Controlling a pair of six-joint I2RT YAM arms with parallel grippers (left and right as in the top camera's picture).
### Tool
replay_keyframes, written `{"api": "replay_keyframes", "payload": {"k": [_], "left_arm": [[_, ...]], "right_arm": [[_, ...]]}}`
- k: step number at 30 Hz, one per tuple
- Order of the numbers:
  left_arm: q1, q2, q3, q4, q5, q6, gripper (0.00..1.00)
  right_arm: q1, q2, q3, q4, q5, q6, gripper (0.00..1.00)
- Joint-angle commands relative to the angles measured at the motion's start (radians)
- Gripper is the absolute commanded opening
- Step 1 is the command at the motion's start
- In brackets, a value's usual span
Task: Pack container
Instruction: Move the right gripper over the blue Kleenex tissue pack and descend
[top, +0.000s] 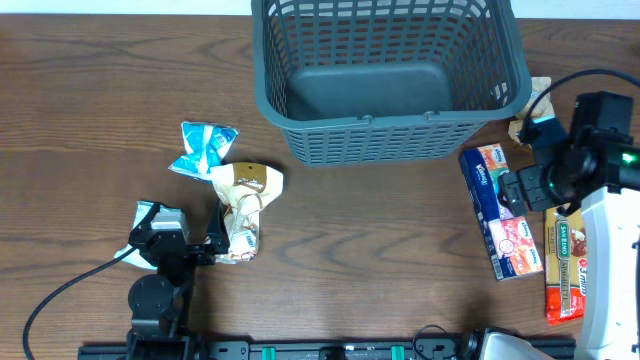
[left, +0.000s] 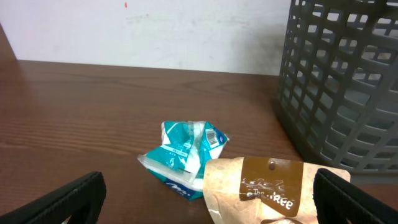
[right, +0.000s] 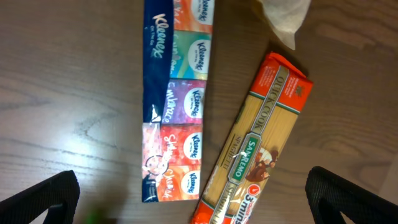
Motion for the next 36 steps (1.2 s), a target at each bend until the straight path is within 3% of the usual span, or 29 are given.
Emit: {"api": "replay_keyframes", "payload": {"k": [1,8,23,36], "left_arm": [[-0.003,-0.007,-0.015,-0.045,-0.008,-0.004,0.99],[-0.003,-0.007,-0.015,-0.045,-0.032,0.010,0.99],[-0.003,-0.007,-0.015,-0.045,-0.031,0.010,0.99],[-0.003,-0.007,-0.015,-0.045,-0.031,0.010,0.99]], "right_arm": [[-0.048,-0.007,0.000,0.023,-0.060,-0.014,0.99],[-0.120,-0.007,-0.111,0.107,-0.111,-0.014,0.99],[-0.130,-0.006,-0.454,0.434,-0.136,0.149,0.99],[-0.130,0.165,-0.493,0.513,-0.173,0.151,0.99]]}}
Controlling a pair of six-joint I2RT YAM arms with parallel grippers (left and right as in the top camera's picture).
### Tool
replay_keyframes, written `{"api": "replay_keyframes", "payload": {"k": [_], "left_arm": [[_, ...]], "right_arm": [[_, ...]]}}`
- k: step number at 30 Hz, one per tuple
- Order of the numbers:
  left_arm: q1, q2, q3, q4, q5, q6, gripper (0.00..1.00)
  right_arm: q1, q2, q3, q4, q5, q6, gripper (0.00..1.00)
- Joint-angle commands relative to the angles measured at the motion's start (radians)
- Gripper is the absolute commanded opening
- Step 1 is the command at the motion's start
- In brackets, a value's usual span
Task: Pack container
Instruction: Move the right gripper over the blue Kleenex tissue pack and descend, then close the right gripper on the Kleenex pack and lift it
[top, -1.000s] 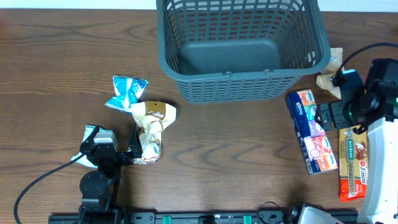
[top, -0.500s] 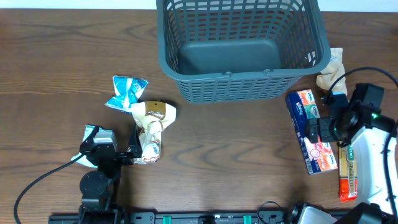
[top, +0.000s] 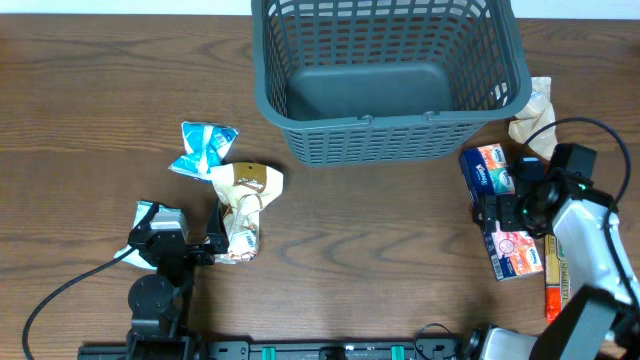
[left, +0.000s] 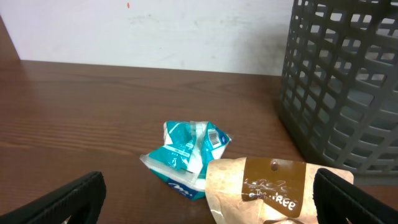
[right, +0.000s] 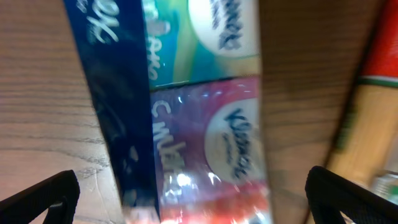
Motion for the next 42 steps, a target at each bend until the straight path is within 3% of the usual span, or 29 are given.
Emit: {"api": "replay_keyframes", "payload": {"k": [1,19,23,29,32,33,34,35,42], "left_arm": [[-0.003,-0.007,-0.016,-0.045,-0.019,0.008,0.99],[-0.003,-0.007,-0.016,-0.045,-0.019,0.009,0.99],[-0.003,-0.007,-0.016,-0.045,-0.019,0.009,0.99],[-0.003,-0.007,-0.016,-0.045,-0.019,0.009,0.99],[-0.003,-0.007,-0.016,-0.045,-0.019,0.009,0.99],[-0.003,-0.007,-0.016,-0.045,-0.019,0.009,0.99],[-0.003,-0.007,-0.016,-0.045,-0.019,0.009,0.99],[-0.003,-0.007,-0.016,-0.045,-0.019,0.009,0.99],[-0.003,-0.007,-0.016,-0.045,-0.019,0.009,0.99]], "right_arm": [[-0.007,0.055,-0.009,0.008,-0.022,0.016,0.99],[-0.007,0.114,-0.009,0.029,-0.069,-0.016,0.99],[-0.007,0.114,-0.009,0.015,-0.056,-0.067,0.80],[-0.007,0.114,-0.009,0.015,-0.055,-0.083,0.71],[-0.007,0.114,-0.009,0.019,-0.055,-0.083,0.61],[-0.007,0.114,-0.009,0.023,-0.055,-0.082,0.54],[-0.007,0.114,-0.009,0.026,-0.055,-0.082,0.36],[-0.007,0.114,-0.009,0.027,-0.056,-0.082,0.29],[-0.007,0.114,-0.009,0.032,-0.058,-0.082,0.10]]}}
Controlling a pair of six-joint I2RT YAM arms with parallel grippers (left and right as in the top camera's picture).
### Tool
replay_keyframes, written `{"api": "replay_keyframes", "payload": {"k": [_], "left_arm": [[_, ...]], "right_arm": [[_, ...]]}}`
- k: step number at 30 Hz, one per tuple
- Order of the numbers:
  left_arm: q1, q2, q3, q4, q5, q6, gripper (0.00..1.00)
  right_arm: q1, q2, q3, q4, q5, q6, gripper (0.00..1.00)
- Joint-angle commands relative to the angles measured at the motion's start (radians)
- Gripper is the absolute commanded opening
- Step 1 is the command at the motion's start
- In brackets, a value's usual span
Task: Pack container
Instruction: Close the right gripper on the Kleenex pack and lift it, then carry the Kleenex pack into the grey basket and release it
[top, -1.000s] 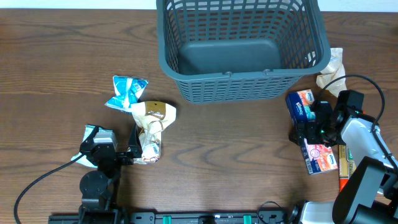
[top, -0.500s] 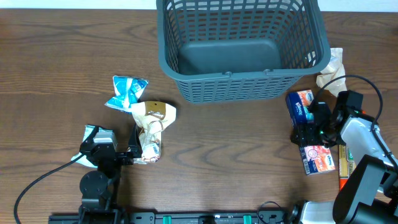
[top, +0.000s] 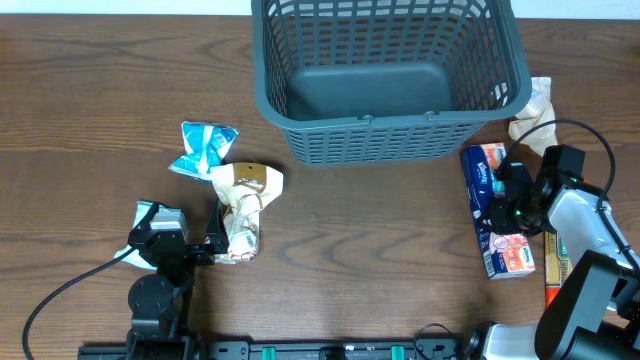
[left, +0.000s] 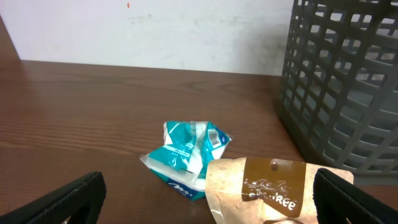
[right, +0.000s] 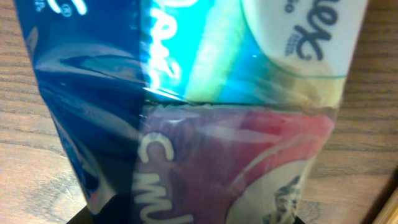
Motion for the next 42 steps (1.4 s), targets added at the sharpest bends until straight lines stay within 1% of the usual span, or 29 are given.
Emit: {"api": "replay_keyframes", "payload": {"k": [1,5,9,12,21,28,36,42], "left_arm": [[-0.003,-0.007,-0.015,-0.045,-0.020,0.009,0.99],[-0.003,-0.007,-0.015,-0.045,-0.020,0.009,0.99],[-0.003,-0.007,-0.015,-0.045,-0.020,0.008,0.99],[-0.003,-0.007,-0.015,-0.045,-0.020,0.008,0.99],[-0.003,-0.007,-0.015,-0.045,-0.019,0.009,0.99],[-0.003,-0.007,-0.015,-0.045,-0.019,0.008,0.99],[-0.003,-0.007,-0.015,-0.045,-0.019,0.008,0.99],[-0.003,-0.007,-0.015,-0.045,-0.019,0.008,0.99]], "right_arm": [[-0.007,0.011,-0.007,0.008,-0.011,-0.003,0.05],[-0.007,0.011,-0.002,0.009,-0.011,0.038,0.01],[-0.007,0.011,0.037,0.005,-0.011,0.156,0.01],[-0.007,0.007,0.092,-0.020,-0.021,0.215,0.01],[-0.007,-0.028,0.261,-0.117,-0.024,0.298,0.01],[-0.008,-0.105,0.293,-0.063,0.025,0.432,0.01],[-0.007,-0.213,0.293,-0.031,0.112,0.447,0.01],[-0.007,-0.332,0.293,-0.026,0.112,0.447,0.01]]}}
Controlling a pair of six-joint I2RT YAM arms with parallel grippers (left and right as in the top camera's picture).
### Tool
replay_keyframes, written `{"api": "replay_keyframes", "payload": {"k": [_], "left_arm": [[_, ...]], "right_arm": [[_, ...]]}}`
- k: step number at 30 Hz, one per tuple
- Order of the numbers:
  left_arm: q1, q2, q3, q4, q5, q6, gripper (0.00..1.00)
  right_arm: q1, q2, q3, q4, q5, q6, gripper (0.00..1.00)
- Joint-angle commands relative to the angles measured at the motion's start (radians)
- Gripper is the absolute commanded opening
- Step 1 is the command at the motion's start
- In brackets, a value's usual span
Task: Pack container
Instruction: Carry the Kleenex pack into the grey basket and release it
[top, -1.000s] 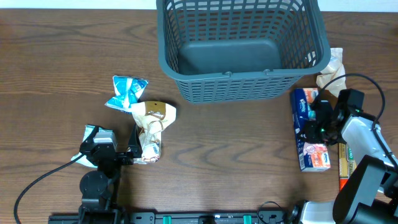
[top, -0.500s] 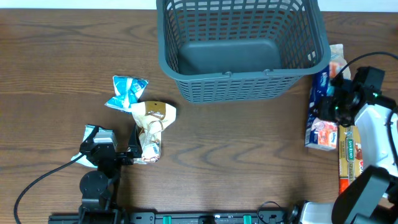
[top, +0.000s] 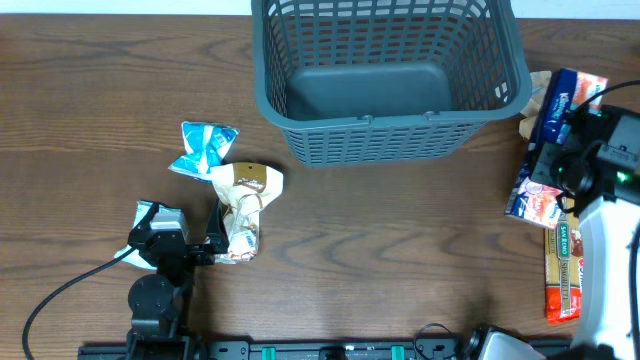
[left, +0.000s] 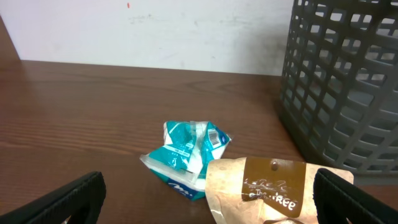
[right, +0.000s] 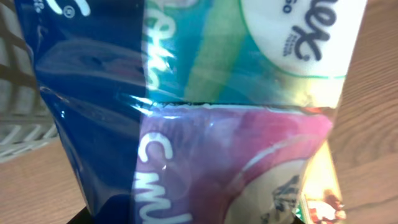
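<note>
The grey mesh basket (top: 385, 75) stands at the back middle of the table, with nothing in it. My right gripper (top: 562, 150) is shut on the Kleenex multipack (top: 548, 150), held off the table just right of the basket; the pack (right: 205, 118) fills the right wrist view. At the front left my left gripper (top: 185, 245) rests open, with the brown snack pouch (left: 273, 186) by its right finger and the teal wrapper (left: 186, 155) ahead of it. The basket wall (left: 342, 87) rises at that view's right.
A spaghetti packet (top: 565, 275) lies along the right edge of the table. A crumpled pale bag (top: 535, 100) sits by the basket's right corner, partly behind the pack. A small teal packet (top: 150, 220) lies beside the left gripper. The left arm's cable (top: 60, 295) trails off left.
My right gripper, shut on the Kleenex pack lying on the table, has lifted it up and back toward the basket's right side. The left arm has not moved.
My right gripper was open above the Kleenex pack and spaghetti. It then came down close over the pack, then was shut on it on the table. Now the pack hangs clear of the table beside the basket. The left gripper stayed still throughout.
</note>
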Motion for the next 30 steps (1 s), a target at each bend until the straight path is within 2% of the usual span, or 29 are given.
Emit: {"api": "replay_keyframes", "payload": {"k": [1,7,12,17,21,30], "left_arm": [[-0.003,-0.007,-0.016,-0.045,-0.019,0.008,0.99],[-0.003,-0.007,-0.016,-0.045,-0.019,0.008,0.99],[-0.003,-0.007,-0.016,-0.045,-0.019,0.008,0.99],[-0.003,-0.007,-0.016,-0.045,-0.019,0.008,0.99],[-0.003,-0.007,-0.016,-0.045,-0.019,0.008,0.99],[-0.003,-0.007,-0.016,-0.045,-0.019,0.008,0.99]], "right_arm": [[-0.007,-0.101,0.038,0.014,0.009,0.018,0.01],[-0.007,-0.245,0.146,-0.048,-0.072,-0.068,0.02],[0.035,-0.242,0.367,-0.217,-0.200,-0.238,0.01],[0.147,-0.122,0.622,-0.437,-0.230,-0.387,0.01],[0.276,0.013,0.822,-0.541,-0.233,-0.500,0.01],[0.500,0.297,1.141,-0.576,-0.232,-0.706,0.01]]}}
